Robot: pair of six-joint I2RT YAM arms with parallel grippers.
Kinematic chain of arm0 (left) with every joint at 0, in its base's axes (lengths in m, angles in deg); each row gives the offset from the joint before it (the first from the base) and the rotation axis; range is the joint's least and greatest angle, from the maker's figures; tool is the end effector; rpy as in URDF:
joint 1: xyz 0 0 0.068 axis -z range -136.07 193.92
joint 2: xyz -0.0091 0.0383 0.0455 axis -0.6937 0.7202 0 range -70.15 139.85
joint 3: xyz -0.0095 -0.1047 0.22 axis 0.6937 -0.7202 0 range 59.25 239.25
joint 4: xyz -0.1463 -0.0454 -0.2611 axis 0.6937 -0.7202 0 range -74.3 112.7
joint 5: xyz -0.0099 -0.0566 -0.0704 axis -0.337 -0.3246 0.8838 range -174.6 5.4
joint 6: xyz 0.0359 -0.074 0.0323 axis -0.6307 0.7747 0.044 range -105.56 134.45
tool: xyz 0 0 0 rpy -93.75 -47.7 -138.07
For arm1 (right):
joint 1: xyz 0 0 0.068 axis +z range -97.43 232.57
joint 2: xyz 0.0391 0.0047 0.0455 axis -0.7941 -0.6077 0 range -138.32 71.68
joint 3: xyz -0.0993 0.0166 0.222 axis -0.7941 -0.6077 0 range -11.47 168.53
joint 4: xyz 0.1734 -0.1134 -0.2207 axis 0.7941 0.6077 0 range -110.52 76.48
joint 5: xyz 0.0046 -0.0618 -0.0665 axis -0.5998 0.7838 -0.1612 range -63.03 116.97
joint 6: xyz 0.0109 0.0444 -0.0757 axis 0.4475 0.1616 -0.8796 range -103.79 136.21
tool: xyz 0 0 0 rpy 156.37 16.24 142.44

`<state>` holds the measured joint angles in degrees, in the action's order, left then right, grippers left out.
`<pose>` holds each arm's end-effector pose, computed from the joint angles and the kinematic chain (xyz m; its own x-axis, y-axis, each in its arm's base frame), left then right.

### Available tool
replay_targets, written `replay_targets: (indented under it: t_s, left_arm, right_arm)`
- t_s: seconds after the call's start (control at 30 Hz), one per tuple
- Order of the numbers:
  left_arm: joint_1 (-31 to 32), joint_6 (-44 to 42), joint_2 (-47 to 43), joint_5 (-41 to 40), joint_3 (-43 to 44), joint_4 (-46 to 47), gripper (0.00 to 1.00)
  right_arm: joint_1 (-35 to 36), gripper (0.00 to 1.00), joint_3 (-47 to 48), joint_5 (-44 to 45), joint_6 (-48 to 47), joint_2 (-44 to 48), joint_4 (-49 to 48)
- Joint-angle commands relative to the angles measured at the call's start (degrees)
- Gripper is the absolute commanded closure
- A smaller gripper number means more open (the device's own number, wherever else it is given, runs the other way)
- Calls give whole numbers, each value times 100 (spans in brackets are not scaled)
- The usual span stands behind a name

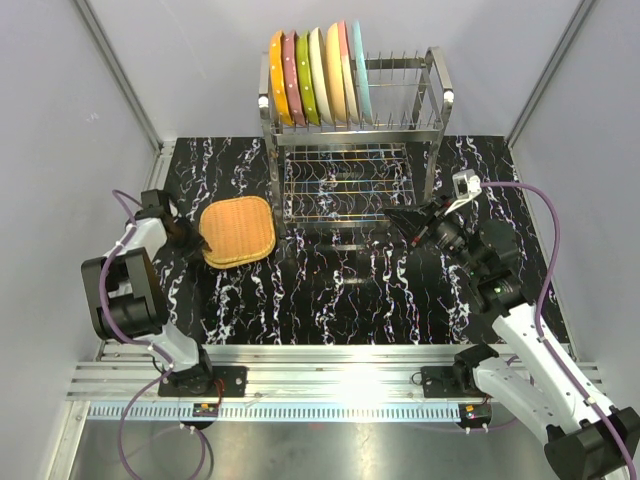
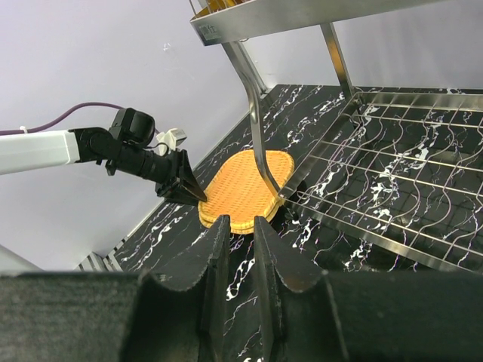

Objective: Load the plates into the dish rack
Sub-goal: Grab a plate with the left arm

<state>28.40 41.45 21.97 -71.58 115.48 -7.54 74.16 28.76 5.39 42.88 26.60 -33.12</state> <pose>0.3502 0.0789 0.0890 -0.7065 -0.6554 -0.2670 -0.5542 0.7470 -0.3673 0.2621 0.1348 0.3343 -0.1936 0.3723 -0.9077 -0.6648 0.6306 0.4005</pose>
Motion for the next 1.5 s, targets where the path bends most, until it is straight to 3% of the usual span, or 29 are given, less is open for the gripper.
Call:
replay_targets:
  t_s: [0.0, 0.07, 0.3, 0.63, 0.8, 0.93, 1.03, 1.3, 1.47]
  left_arm:
    - [32, -99, 131, -9, 160, 115, 67]
    - [41, -134, 175, -44, 204, 80, 73]
    - [41, -134, 140, -10, 169, 36, 78]
    - [33, -55, -396, -27, -24, -61, 100]
    - [41, -55, -817, -45, 2, -227, 100]
    - [41, -81, -1134, -54, -15, -325, 100]
    - [41, -81, -1354, 34, -112, -342, 100]
    - [41, -204, -1819, -18, -340, -404, 100]
    - [41, -292, -1943, -115, -384, -404, 100]
  right_arm:
    - [13, 74, 29, 93, 13, -18, -199]
    - [13, 74, 38, 102, 13, -18, -181]
    - [13, 75, 38, 128, 22, -27, -146]
    - [21, 76, 91, -188, -13, -44, -137]
    - [83, 63, 117, -487, 13, -229, -287]
    - [179, 63, -32, -443, -39, -334, -576]
    - [600, 66, 98, -347, -433, -562, -411]
    - [2156, 55, 152, 839, -1673, -1466, -505]
    - [3351, 49, 380, 1701, -3421, -2434, -752]
